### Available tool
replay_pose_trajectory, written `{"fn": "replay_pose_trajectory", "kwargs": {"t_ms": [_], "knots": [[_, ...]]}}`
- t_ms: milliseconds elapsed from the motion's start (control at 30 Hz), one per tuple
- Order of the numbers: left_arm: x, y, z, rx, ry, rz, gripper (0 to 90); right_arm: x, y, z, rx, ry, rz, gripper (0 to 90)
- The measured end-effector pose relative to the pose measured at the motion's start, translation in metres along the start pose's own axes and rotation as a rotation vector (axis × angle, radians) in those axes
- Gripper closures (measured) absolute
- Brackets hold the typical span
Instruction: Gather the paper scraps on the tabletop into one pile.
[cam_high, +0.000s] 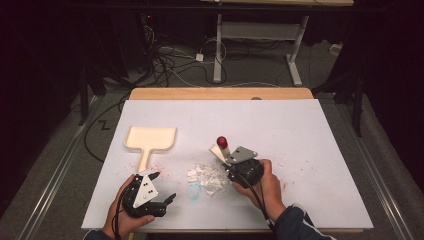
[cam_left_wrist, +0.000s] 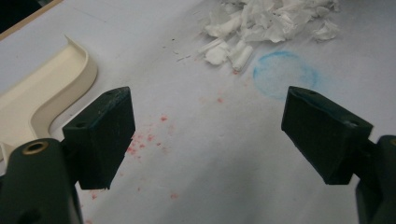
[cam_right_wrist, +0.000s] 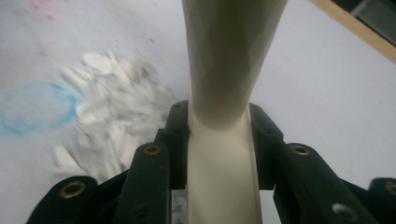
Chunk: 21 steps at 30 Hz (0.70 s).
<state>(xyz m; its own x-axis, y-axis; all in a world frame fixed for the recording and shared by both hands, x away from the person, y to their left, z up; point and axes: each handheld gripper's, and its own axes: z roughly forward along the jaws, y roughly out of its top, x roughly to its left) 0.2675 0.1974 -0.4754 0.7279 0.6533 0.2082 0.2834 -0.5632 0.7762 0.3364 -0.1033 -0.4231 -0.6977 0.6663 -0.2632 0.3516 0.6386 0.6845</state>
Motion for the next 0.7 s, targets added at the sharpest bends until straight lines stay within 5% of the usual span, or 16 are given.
{"fn": "replay_pose_trajectory", "kwargs": {"t_ms": [300, 500, 700], "knots": [[-0.001, -0.002, -0.002, 0.002, 0.009, -0.008, 16.7, -0.017, 0.009, -0.021, -0.076, 0.024, 0.016, 67.7], [-0.002, -0.002, -0.002, 0.011, 0.015, -0.004, 16.7, -0.044, -0.010, -0.053, -0.116, 0.040, 0.050, 67.7], [-0.002, -0.002, -0.001, 0.021, 0.016, 0.000, 16.7, -0.064, -0.046, -0.081, -0.061, 0.061, 0.054, 67.8]]}}
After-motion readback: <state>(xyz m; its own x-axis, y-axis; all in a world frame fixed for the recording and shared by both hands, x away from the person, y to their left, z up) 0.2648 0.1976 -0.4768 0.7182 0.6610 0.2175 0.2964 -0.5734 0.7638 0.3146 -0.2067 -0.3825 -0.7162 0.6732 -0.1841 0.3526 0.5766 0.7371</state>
